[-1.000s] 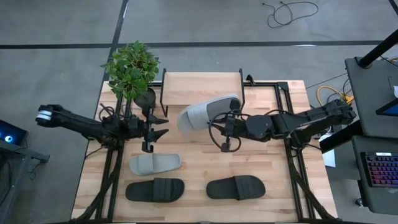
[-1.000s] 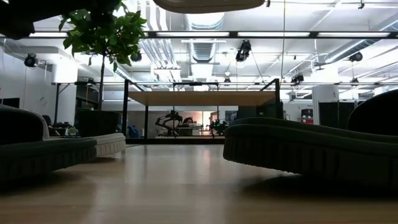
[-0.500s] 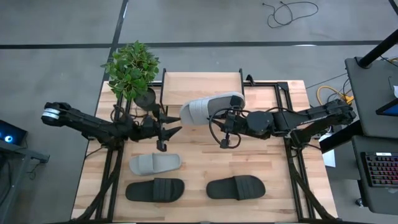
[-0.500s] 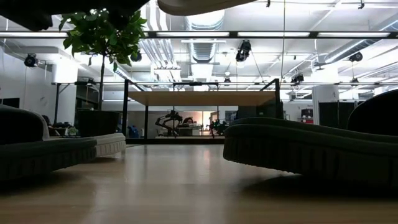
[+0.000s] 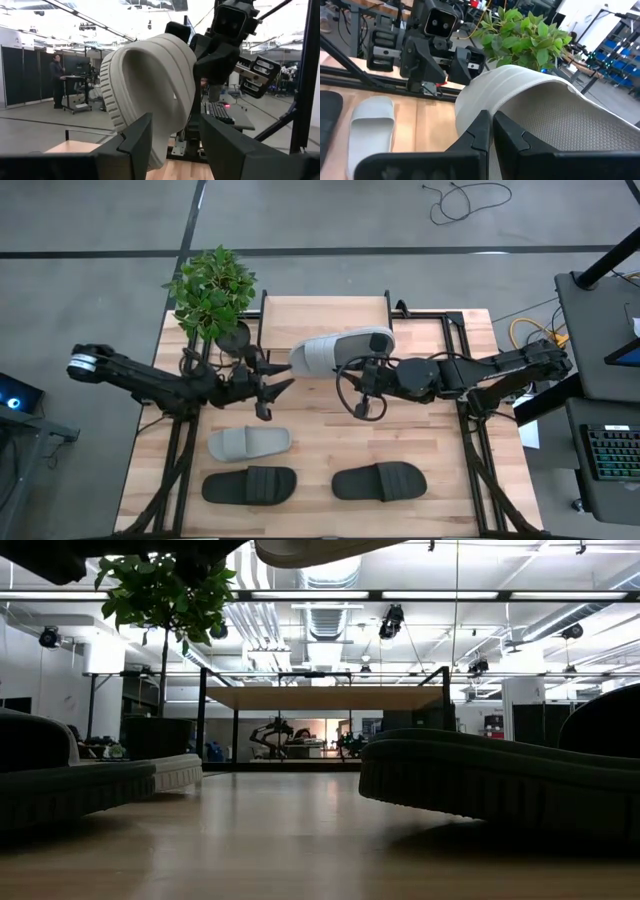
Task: Pick and place slides into the shelf
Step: Put the right grey slipper on the shelf
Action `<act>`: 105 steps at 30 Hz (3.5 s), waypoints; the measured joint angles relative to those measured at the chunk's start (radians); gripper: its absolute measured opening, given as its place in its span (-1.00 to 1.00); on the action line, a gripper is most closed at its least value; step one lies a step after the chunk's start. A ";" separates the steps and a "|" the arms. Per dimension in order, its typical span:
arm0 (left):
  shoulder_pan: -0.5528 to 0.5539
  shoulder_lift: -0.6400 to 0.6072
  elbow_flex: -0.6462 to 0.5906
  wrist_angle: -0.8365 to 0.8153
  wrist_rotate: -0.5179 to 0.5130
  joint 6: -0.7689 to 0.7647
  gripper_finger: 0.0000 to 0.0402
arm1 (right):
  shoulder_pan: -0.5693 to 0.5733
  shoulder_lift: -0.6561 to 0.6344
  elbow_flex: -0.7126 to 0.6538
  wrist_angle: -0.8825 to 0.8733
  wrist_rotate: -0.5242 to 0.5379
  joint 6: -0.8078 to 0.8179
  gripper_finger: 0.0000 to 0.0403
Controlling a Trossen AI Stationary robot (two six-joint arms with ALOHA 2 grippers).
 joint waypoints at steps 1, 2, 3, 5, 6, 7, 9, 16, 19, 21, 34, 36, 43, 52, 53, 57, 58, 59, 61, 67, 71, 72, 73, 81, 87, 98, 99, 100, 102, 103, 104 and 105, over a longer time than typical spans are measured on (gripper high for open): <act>0.000 -0.013 0.000 -0.019 0.000 0.000 -0.26 | 0.000 -0.001 0.000 0.000 0.000 -0.017 -0.96; 0.000 -0.029 0.000 -0.047 0.000 0.000 -0.26 | 0.000 -0.002 0.000 0.000 0.000 -0.034 -0.96; 0.000 -0.047 -0.001 -0.077 -0.001 0.000 -0.26 | 0.000 -0.004 0.000 0.000 0.000 -0.052 -0.96; 0.000 -0.081 -0.001 -0.123 -0.004 0.000 -0.26 | 0.001 -0.006 0.000 0.001 -0.002 -0.078 -0.96; 0.000 -0.097 -0.001 -0.141 -0.005 -0.001 -0.26 | 0.001 -0.006 0.000 0.002 -0.002 -0.081 -0.96; 0.000 -0.116 -0.001 -0.165 -0.005 -0.001 -0.26 | 0.001 -0.006 0.000 0.002 -0.002 -0.081 -0.96; 0.000 -0.150 -0.002 -0.202 0.003 -0.013 -0.26 | 0.001 -0.006 0.000 0.000 -0.002 -0.081 -0.96; 0.000 -0.212 -0.002 -0.289 0.025 -0.128 -0.26 | 0.001 -0.006 0.000 0.000 -0.002 -0.085 -0.96; 0.000 -0.209 -0.002 -0.288 0.069 -0.153 -0.26 | -0.002 -0.006 0.000 0.000 -0.001 -0.107 -0.96; -0.001 -0.204 -0.002 -0.292 0.073 -0.158 -0.26 | -0.002 -0.006 0.000 0.001 -0.001 -0.116 -0.96; -0.001 -0.190 -0.003 -0.206 0.207 -0.213 -0.26 | -0.008 -0.006 0.000 0.008 0.057 -0.170 -0.96; -0.001 -0.182 -0.003 -0.182 0.246 -0.231 -0.26 | -0.012 -0.004 0.000 0.019 0.057 -0.165 -0.96; 0.000 -0.127 -0.003 -0.078 0.291 -0.261 -0.26 | -0.026 0.005 0.000 0.042 0.053 -0.160 -0.96; 0.000 -0.020 -0.001 0.059 0.230 -0.254 -0.26 | -0.027 0.087 0.000 0.117 0.051 -0.203 -0.96; 0.000 -0.016 0.003 0.059 0.226 -0.253 -0.26 | -0.027 0.096 0.000 0.128 0.051 -0.204 -0.96; 0.000 -0.014 0.004 0.058 0.178 -0.238 -0.26 | -0.028 0.117 0.014 0.134 0.051 -0.204 -0.96; 0.000 -0.014 0.002 0.056 0.161 -0.231 -0.26 | -0.028 0.119 0.016 0.134 0.051 -0.203 -0.96; 0.000 -0.014 0.002 0.051 0.146 -0.231 -0.26 | -0.028 0.120 0.018 0.139 0.051 -0.203 -0.96; 0.000 -0.014 0.002 0.044 0.129 -0.233 -0.26 | -0.028 0.120 0.021 0.152 0.051 -0.203 -0.96; 0.000 -0.012 0.002 0.046 0.098 -0.230 -0.26 | -0.027 0.120 0.021 0.161 0.038 -0.197 -0.96; 0.000 -0.007 0.002 0.047 0.079 -0.227 -0.26 | -0.028 0.120 0.021 0.161 -0.033 -0.155 -0.96; 0.000 -0.005 0.002 0.046 0.078 -0.227 -0.26 | -0.028 0.120 0.021 0.160 -0.043 -0.150 -0.96; 0.000 -0.003 0.002 0.045 0.079 -0.227 -0.26 | -0.028 0.120 0.021 0.161 -0.048 -0.150 -0.96; 0.000 0.000 0.003 0.049 0.077 -0.225 -0.26 | -0.028 0.120 0.021 0.155 -0.061 -0.101 -0.96; 0.000 0.003 0.004 0.051 0.077 -0.204 -0.26 | -0.028 0.120 0.021 0.155 -0.093 -0.080 -0.96; 0.000 0.028 0.007 0.081 0.071 -0.199 -0.26 | -0.033 0.118 0.021 0.158 -0.139 -0.040 -0.96; 0.000 0.031 0.008 0.081 0.071 -0.199 -0.26 | -0.033 0.118 0.021 0.158 -0.144 -0.034 -0.96; 0.000 0.033 0.009 0.083 0.070 -0.199 -0.26 | -0.033 0.118 0.021 0.158 -0.156 -0.026 -0.96; 0.000 0.040 0.010 0.097 0.070 -0.199 -0.26 | -0.034 0.117 0.021 0.161 -0.176 -0.015 -0.96; 0.000 0.044 0.011 0.103 0.070 -0.199 -0.26 | -0.034 0.117 0.021 0.163 -0.180 -0.015 -0.96; 0.000 0.046 0.011 0.106 0.070 -0.199 -0.26 | -0.034 0.116 0.021 0.163 -0.182 -0.015 -0.96; 0.000 0.046 0.011 0.106 0.070 -0.199 -0.26 | -0.033 0.116 0.021 0.164 -0.182 -0.012 -0.96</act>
